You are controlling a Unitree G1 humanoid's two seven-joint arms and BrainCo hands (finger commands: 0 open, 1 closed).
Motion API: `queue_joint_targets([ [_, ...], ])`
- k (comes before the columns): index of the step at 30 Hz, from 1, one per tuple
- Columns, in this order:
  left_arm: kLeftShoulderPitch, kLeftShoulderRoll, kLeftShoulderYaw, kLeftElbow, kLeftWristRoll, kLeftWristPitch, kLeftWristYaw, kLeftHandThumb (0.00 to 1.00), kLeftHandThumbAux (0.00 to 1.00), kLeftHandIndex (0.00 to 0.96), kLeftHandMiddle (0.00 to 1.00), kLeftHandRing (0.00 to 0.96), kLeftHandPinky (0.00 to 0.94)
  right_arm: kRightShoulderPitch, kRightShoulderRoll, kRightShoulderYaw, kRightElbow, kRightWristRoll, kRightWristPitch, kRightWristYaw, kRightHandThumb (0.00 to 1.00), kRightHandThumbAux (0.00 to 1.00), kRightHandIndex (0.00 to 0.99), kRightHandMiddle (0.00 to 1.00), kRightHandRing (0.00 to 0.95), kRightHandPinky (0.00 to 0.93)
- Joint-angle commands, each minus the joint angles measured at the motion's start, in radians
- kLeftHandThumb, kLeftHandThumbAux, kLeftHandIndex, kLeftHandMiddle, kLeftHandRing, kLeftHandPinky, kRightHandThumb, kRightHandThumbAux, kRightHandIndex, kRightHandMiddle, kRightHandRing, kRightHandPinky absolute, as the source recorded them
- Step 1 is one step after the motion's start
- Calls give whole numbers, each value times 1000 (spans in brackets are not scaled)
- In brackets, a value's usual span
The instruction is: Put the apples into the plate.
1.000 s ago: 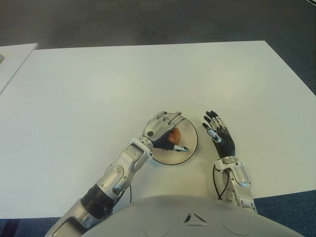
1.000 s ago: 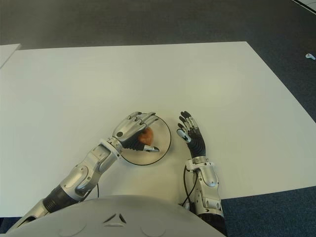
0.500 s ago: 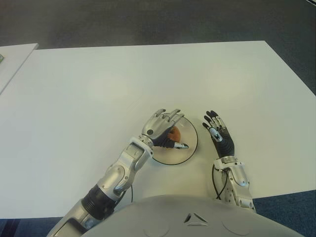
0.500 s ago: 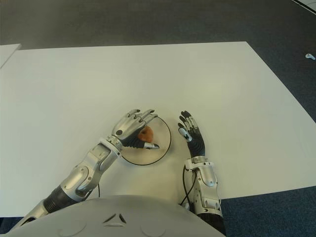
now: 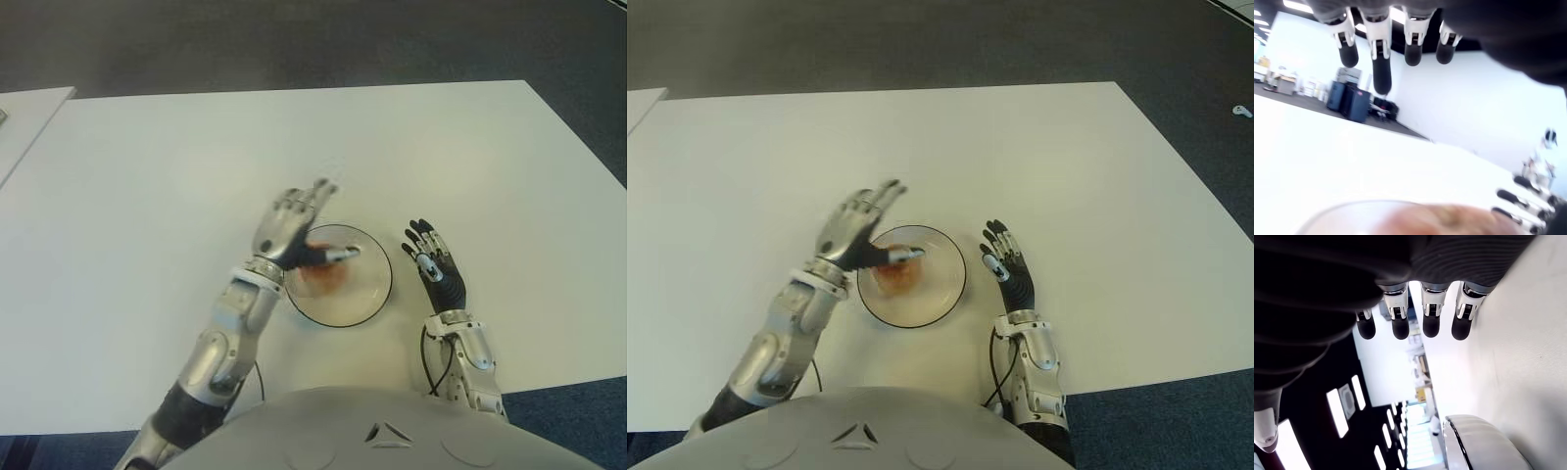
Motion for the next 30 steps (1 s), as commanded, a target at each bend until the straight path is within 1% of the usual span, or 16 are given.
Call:
queue_joint_targets([
  [1, 117, 7, 103, -81, -61, 6, 28, 159, 245, 0, 0, 0, 0, 50, 0, 5, 78, -20, 68, -14, 166, 566, 0, 0, 0, 3],
  [3, 138, -16, 110, -89, -77, 16, 30, 156, 239, 0, 0, 0, 0, 47, -1, 3, 82, -18, 71, -13, 167, 580, 0, 0, 0, 2],
  [7, 203, -77, 125, -106, -176, 34, 31, 148, 234, 3, 0, 0, 0, 40, -5, 2, 90, -13, 76, -9, 169, 595, 0, 0, 0, 0],
  [10, 222, -141, 144, -109, -315, 50, 13, 146, 225, 6, 0, 0, 0, 36, -9, 4, 91, -16, 80, -9, 170, 593, 0, 0, 0, 0],
  [12, 226, -164, 154, -112, -375, 58, 3, 137, 220, 5, 0, 0, 0, 36, -10, 5, 91, -19, 80, -10, 169, 588, 0, 0, 0, 0],
  [14, 232, -187, 169, -112, -460, 54, -10, 128, 217, 3, 0, 0, 0, 37, -11, 6, 91, -20, 80, -10, 167, 585, 0, 0, 0, 0],
  [15, 236, -209, 182, -105, -530, 48, -18, 119, 217, 2, 0, 0, 0, 37, -12, 7, 90, -21, 81, -11, 166, 583, 0, 0, 0, 0],
  [16, 242, -235, 201, -83, -612, 27, -23, 102, 215, 1, 0, 0, 0, 37, -12, 8, 89, -23, 82, -11, 164, 580, 0, 0, 0, 0],
  [18, 251, -260, 227, -47, -711, -9, -26, 72, 210, 0, 0, 0, 0, 37, -14, 9, 88, -24, 82, -11, 161, 575, 0, 0, 0, 0],
  [20, 260, -259, 242, -13, -752, -44, -21, 47, 207, 0, 0, 0, 0, 37, -14, 11, 88, -25, 81, -11, 158, 571, 0, 0, 0, 0],
  [24, 277, -254, 247, 53, -783, -122, -1, 11, 205, 0, 0, 0, 0, 38, -16, 12, 88, -32, 85, -17, 151, 565, 0, 0, 0, 0],
  [27, 284, -254, 246, 102, -789, -196, 18, 3, 201, 0, 0, 0, 0, 37, -18, 13, 87, -34, 91, -21, 149, 563, 0, 0, 0, 0],
  [30, 287, -260, 243, 132, -790, -246, 33, 1, 195, 0, 0, 0, 0, 35, -19, 12, 90, -31, 92, -19, 148, 567, 0, 0, 0, 0],
])
